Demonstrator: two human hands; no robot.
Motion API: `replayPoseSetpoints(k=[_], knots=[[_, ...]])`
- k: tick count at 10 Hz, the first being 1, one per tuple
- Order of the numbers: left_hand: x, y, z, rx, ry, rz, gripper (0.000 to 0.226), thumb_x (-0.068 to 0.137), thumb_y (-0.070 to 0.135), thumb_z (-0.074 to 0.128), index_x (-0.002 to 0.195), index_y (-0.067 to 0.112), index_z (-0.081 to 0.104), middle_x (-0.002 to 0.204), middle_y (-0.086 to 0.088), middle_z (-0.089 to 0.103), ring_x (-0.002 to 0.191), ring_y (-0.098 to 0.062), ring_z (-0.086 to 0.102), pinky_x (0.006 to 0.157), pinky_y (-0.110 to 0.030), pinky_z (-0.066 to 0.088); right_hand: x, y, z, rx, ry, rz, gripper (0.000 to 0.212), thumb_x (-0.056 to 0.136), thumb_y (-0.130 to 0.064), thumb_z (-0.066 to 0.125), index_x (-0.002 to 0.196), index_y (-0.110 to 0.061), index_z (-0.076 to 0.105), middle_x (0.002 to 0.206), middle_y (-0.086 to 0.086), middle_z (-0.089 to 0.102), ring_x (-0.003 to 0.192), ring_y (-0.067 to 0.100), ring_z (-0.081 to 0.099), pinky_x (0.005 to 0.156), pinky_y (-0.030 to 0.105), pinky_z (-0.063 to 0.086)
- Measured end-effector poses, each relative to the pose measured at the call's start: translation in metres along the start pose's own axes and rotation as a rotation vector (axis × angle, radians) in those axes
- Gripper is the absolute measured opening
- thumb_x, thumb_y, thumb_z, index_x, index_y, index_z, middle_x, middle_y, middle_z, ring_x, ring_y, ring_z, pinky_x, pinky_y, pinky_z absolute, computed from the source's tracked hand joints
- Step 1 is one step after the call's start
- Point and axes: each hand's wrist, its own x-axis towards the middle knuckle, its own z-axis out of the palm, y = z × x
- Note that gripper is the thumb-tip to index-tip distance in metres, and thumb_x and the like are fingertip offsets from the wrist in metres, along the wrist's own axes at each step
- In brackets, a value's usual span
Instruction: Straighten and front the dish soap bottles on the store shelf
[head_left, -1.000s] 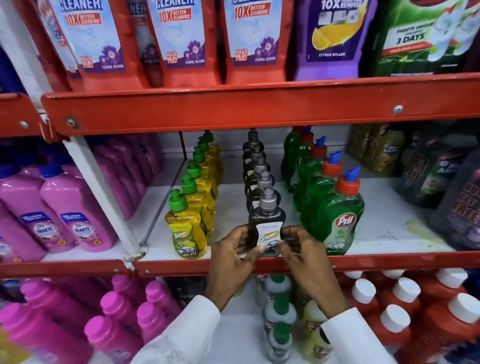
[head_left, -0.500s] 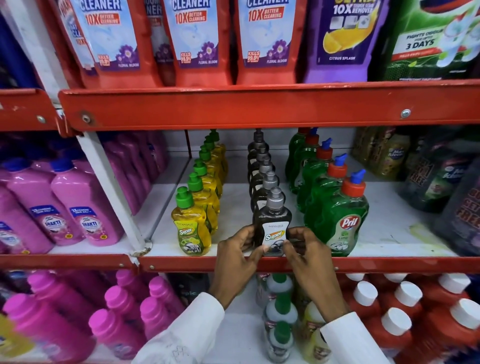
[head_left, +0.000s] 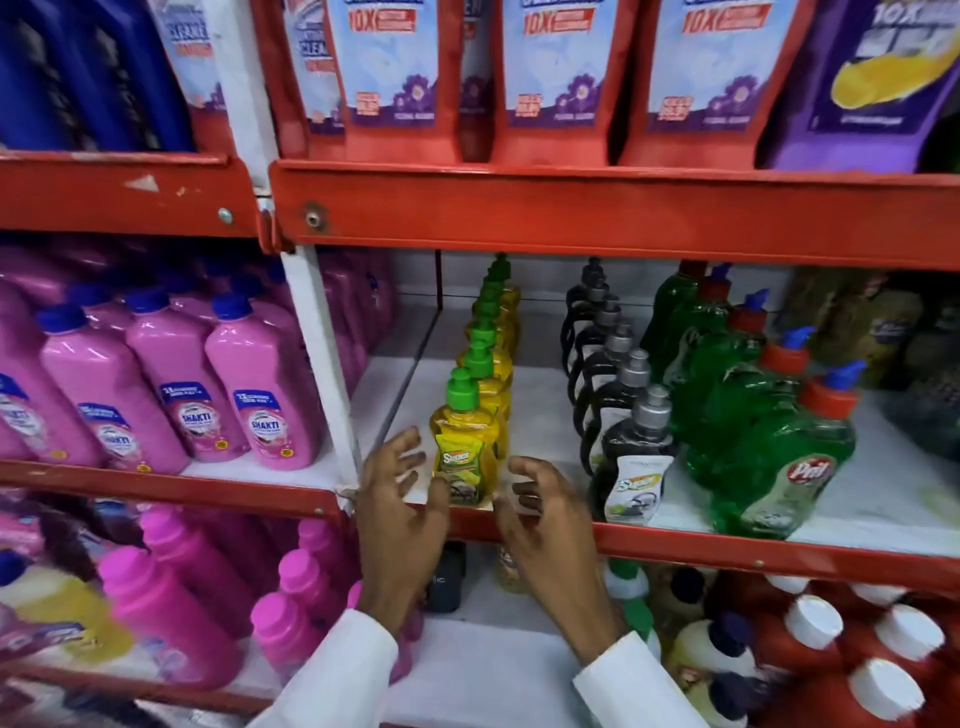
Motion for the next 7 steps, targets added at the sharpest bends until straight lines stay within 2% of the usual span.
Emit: replayPoseSetpoints(k=[1, 2, 4, 6, 7], knots=[[0.008, -0.004, -0.005, 0.18, -0.178, 0.065, 0.046, 0.076, 0.021, 0.063, 0.122, 0.023, 0.062, 0.109, 0.012, 0.071, 0.094, -0.002, 0.069, 0.089, -0.022, 0.056, 0.017, -0.002, 0.007, -0.071, -0.132, -0.016, 0.035, 0.09, -0.023, 0.066, 0.125, -0.019, 0.064, 0.12, -0.002, 0.074, 0.104, 0.011, 0.069, 0.093, 0.018, 0.051], [0.015, -0.007, -0.007, 0.163, -0.22, 0.069, 0.04, 0.079, 0.011, 0.072, 0.117, 0.025, 0.066, 0.094, 0.022, 0.07, 0.086, 0.012, 0.067, 0.083, -0.013, 0.056, 0.025, 0.0, 0.006, -0.076, -0.159, 0.03, 0.032, 0.091, -0.025, 0.066, 0.123, -0.021, 0.067, 0.115, -0.004, 0.076, 0.097, 0.005, 0.071, 0.081, 0.001, 0.045], [0.016, -0.015, -0.007, 0.089, -0.235, 0.091, 0.044, 0.078, 0.005, 0.079, 0.116, 0.022, 0.069, 0.096, 0.016, 0.073, 0.089, 0.012, 0.068, 0.083, -0.007, 0.053, 0.022, 0.004, 0.008, -0.068, -0.131, 0.057, 0.029, 0.09, -0.024, 0.066, 0.119, -0.02, 0.067, 0.11, -0.004, 0.078, 0.094, 0.004, 0.073, 0.088, 0.026, 0.057], [0.016, -0.013, -0.006, 0.04, -0.252, 0.111, 0.043, 0.078, 0.008, 0.081, 0.117, 0.025, 0.069, 0.097, 0.018, 0.073, 0.09, 0.009, 0.069, 0.085, -0.014, 0.057, 0.022, 0.005, 0.007, -0.062, -0.123, 0.093, 0.031, 0.087, -0.024, 0.065, 0.118, -0.021, 0.067, 0.106, -0.005, 0.078, 0.091, 0.001, 0.072, 0.087, 0.032, 0.059], [0.012, -0.011, -0.007, 0.031, -0.237, 0.126, 0.048, 0.079, 0.019, 0.081, 0.124, 0.028, 0.065, 0.108, 0.016, 0.073, 0.099, 0.003, 0.07, 0.09, -0.016, 0.056, 0.019, 0.001, 0.007, -0.013, -0.046, 0.129, 0.029, 0.086, -0.024, 0.068, 0.116, -0.022, 0.068, 0.106, -0.006, 0.078, 0.089, -0.002, 0.072, 0.086, 0.03, 0.06]])
